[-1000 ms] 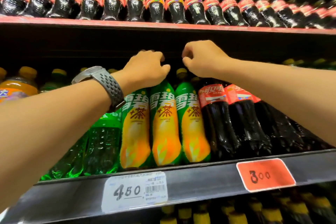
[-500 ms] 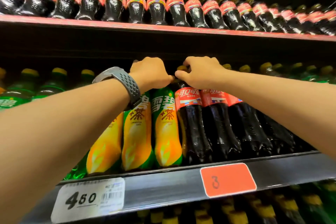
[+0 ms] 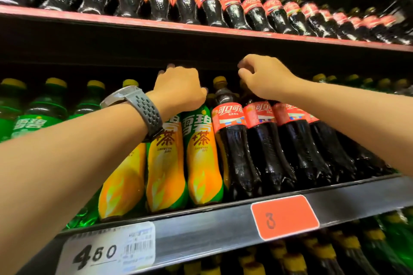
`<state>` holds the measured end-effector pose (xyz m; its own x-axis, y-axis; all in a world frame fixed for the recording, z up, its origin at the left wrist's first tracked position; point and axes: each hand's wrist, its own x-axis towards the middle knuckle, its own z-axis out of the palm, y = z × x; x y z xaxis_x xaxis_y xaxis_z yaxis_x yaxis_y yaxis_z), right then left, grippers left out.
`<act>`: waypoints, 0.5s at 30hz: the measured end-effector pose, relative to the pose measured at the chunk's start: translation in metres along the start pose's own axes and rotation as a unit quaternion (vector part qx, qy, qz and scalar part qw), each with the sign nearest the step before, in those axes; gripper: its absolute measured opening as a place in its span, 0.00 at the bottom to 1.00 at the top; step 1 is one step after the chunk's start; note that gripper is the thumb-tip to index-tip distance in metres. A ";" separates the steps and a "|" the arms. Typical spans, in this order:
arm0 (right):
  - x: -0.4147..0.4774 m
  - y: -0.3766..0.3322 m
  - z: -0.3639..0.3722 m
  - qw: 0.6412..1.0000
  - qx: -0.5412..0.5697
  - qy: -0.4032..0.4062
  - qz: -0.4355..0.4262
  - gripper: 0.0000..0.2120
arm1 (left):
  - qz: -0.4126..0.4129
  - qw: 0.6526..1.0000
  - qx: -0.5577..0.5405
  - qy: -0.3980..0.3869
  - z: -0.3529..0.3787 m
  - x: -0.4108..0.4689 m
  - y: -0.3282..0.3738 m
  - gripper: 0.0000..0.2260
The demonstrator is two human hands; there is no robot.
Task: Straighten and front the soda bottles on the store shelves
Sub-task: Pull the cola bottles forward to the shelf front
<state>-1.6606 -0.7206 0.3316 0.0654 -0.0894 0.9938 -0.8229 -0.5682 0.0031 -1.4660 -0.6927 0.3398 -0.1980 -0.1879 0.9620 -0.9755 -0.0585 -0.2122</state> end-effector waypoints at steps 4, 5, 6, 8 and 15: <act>-0.004 0.020 -0.006 0.997 -0.055 -0.048 0.012 0.18 | 0.026 0.984 -0.175 -0.013 -0.003 0.004 0.010 0.20; -0.004 0.021 -0.006 0.997 -0.056 -0.056 0.005 0.17 | 0.027 0.982 -0.183 -0.030 -0.003 0.005 0.013 0.20; -0.004 0.021 -0.006 0.997 -0.057 -0.059 -0.002 0.17 | 0.028 0.983 -0.178 -0.042 -0.003 0.006 0.017 0.20; -0.002 0.020 -0.007 0.996 -0.060 -0.058 -0.008 0.16 | 0.024 0.985 -0.167 -0.044 -0.002 0.008 0.022 0.21; 0.006 0.025 -0.009 0.994 -0.057 -0.077 -0.046 0.13 | -0.025 0.984 -0.176 -0.019 0.002 0.005 0.028 0.18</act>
<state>-1.6858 -0.7284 0.3385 0.2225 -0.1712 0.9598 -0.8676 -0.4839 0.1148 -1.4946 -0.6974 0.3387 -0.1509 -0.2311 0.9612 -0.9580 0.2739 -0.0846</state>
